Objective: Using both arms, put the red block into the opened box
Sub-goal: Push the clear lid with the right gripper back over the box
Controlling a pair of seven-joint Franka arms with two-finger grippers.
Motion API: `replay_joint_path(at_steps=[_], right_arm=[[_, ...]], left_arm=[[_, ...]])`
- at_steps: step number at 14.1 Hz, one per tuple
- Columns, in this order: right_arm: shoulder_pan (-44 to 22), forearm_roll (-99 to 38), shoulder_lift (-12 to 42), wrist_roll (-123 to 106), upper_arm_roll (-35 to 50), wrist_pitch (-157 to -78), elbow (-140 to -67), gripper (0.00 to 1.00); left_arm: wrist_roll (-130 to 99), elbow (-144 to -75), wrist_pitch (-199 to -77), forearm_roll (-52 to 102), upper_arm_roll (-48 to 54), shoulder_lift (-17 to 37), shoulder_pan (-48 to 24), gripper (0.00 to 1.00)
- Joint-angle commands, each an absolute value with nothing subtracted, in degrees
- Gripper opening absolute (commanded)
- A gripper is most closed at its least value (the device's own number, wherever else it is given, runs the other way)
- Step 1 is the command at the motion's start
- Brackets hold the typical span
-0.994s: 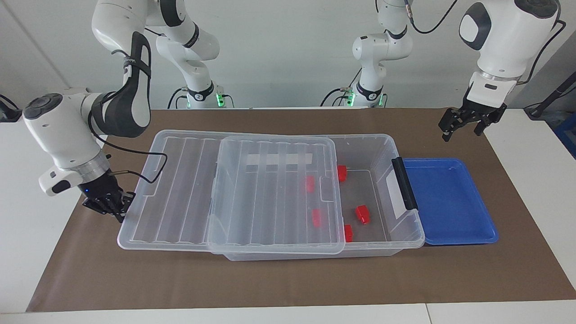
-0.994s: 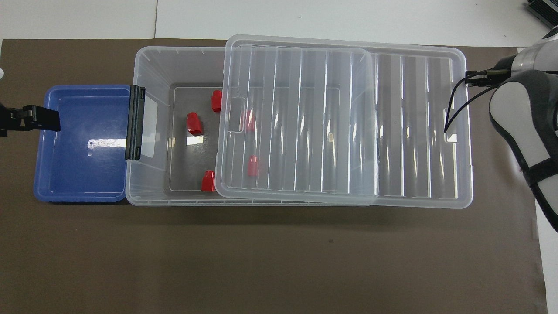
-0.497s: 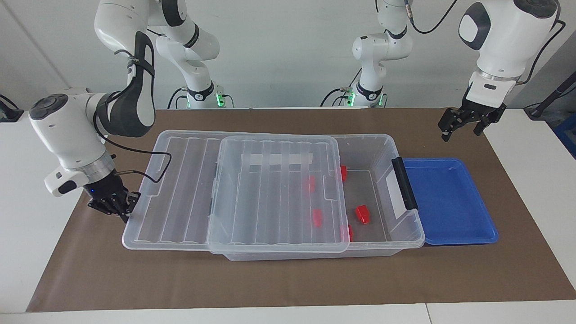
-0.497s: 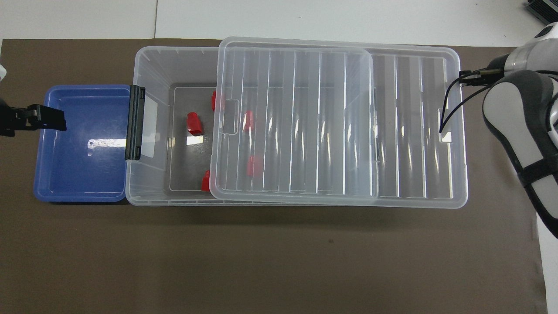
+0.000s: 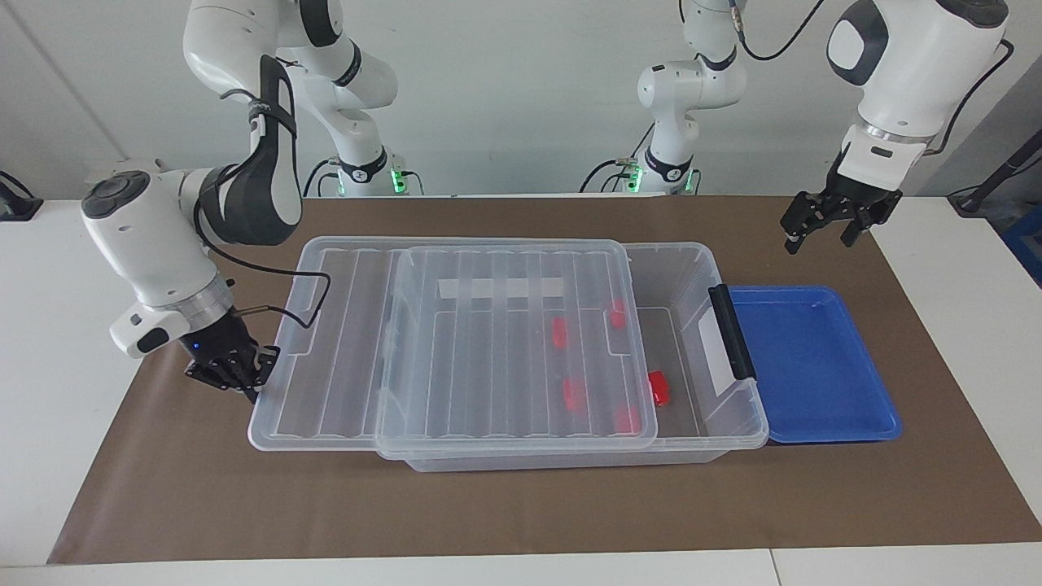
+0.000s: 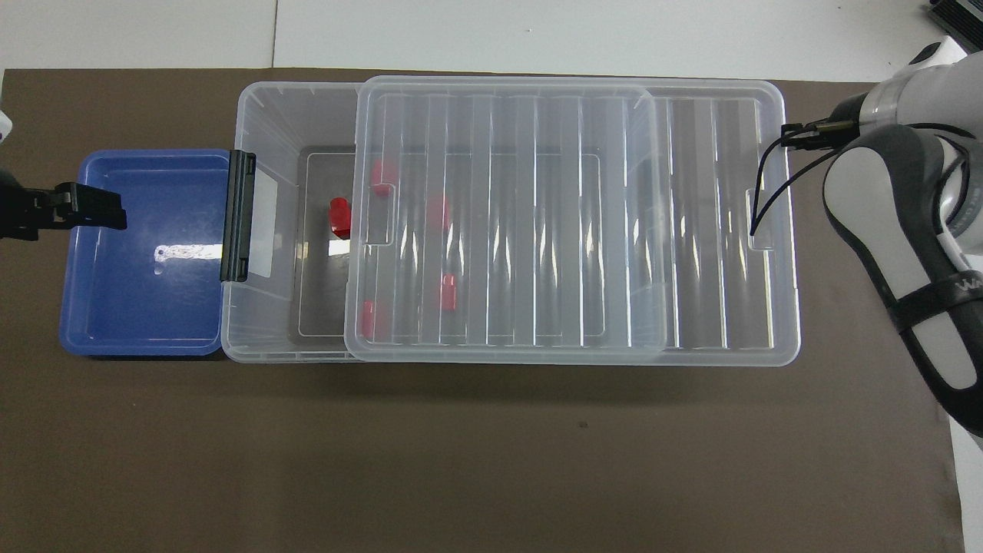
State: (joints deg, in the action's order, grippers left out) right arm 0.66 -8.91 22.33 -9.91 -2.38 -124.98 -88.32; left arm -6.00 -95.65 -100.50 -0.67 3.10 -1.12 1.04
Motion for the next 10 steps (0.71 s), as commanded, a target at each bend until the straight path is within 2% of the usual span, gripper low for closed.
replay_joint_path(at_steps=[1,10], right_arm=[[0.35,-10.81,23.03,-8.36,-2.02,-125.51,-87.8,0.0],[-4.21,-10.55,22.76,-1.86,-2.11,-125.16,-88.94,0.0]], left_arm=[[-6.06,-96.59,-99.84,0.26,3.08,-2.46,2.28,1.0],[-6.06,-96.59,-99.93,0.35,3.08,-2.46,2.29,1.0]])
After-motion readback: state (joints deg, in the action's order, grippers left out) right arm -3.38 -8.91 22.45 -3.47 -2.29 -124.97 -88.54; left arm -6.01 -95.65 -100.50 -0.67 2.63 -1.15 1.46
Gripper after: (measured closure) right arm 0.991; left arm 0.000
